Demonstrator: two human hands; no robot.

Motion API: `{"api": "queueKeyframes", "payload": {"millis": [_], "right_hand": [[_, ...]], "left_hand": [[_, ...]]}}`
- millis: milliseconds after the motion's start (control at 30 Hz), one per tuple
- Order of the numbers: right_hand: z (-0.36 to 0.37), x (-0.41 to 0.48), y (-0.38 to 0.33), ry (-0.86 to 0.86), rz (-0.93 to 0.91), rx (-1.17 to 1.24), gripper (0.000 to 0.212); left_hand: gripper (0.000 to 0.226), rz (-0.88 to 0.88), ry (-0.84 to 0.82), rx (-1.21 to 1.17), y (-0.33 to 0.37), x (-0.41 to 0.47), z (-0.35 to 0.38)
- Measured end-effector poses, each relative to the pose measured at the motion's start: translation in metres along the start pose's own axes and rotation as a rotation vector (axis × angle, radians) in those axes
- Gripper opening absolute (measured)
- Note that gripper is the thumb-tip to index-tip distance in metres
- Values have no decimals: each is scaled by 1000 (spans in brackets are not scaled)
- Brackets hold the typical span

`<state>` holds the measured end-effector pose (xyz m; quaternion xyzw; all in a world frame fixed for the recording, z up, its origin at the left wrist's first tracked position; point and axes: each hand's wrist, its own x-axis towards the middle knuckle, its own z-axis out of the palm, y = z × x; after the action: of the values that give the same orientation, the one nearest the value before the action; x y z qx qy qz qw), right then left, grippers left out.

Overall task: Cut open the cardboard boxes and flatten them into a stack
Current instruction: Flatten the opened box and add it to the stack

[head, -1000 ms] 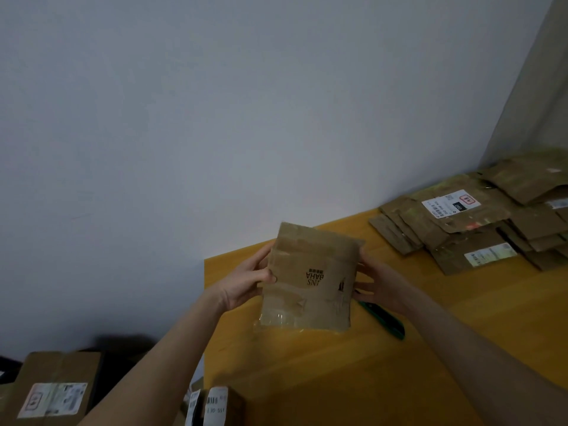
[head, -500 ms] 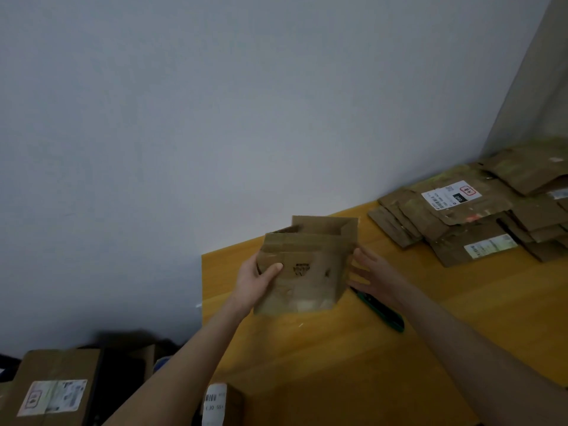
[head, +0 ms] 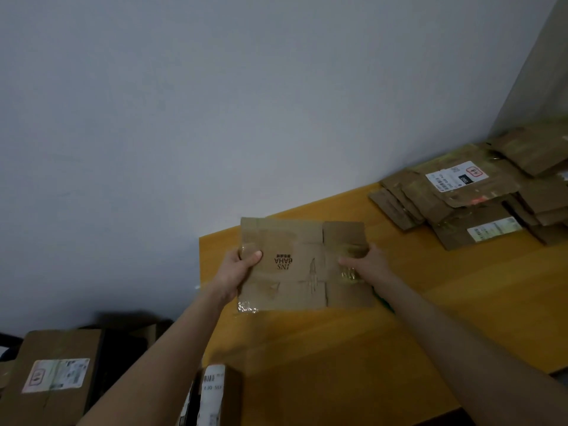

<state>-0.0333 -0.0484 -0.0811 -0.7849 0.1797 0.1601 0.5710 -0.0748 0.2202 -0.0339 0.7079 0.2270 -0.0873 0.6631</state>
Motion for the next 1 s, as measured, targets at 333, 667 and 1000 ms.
{"api": "queueKeyframes", "payload": {"millis": [333, 667, 1000], "right_hand": [[58, -6, 55, 12, 40, -778, 82], [57, 16, 104, -132, -226, -1062, 80], [73, 47, 102, -171, -460, -1268, 70]], "left_hand": [[39, -296, 315, 629, -103, 39, -2], [51, -358, 266, 631, -122, 56, 56], [63, 239, -28, 1373, -150, 57, 84]]}}
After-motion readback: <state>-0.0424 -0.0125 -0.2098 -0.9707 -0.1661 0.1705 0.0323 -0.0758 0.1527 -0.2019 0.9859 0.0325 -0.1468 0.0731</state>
